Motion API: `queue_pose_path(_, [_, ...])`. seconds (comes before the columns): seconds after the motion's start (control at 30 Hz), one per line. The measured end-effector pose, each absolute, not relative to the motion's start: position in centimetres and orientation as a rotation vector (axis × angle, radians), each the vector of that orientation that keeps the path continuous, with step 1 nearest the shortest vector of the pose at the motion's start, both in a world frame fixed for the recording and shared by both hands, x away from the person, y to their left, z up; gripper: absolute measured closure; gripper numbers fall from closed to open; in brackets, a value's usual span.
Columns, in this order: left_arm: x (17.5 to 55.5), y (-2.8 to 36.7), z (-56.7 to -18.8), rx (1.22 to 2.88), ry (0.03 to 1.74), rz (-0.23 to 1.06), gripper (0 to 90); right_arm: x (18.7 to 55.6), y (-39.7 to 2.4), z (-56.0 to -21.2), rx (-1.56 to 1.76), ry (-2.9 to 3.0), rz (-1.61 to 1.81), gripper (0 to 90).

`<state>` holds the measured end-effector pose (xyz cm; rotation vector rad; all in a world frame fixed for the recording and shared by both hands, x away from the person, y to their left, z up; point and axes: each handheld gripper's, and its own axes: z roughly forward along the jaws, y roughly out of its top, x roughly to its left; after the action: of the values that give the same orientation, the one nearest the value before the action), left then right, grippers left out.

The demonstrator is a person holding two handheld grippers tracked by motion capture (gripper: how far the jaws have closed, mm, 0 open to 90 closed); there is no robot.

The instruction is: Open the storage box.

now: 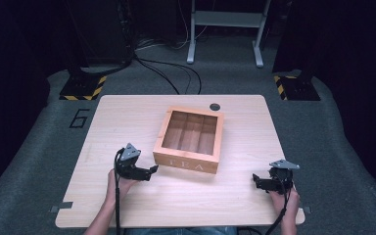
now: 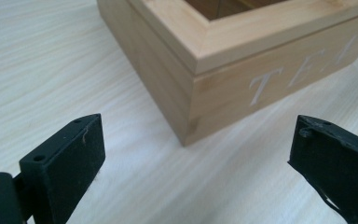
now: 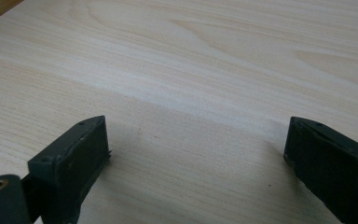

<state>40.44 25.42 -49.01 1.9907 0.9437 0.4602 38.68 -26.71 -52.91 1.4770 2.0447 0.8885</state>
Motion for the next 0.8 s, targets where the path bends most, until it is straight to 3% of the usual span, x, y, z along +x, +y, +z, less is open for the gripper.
queue_pose_path(0.47, [36.2, 29.8, -50.0, 2.003, 1.125, 0.533, 2.1, 38.7, -26.7, -52.9, 1.475, 2.046, 0.886, 6.0])
queue_pose_path(0.8, [35.2, 33.0, -51.5, 2.01, 1.275, 0.577, 0.1, 38.7, -26.7, -52.9, 1.475, 2.046, 0.886, 6.0])
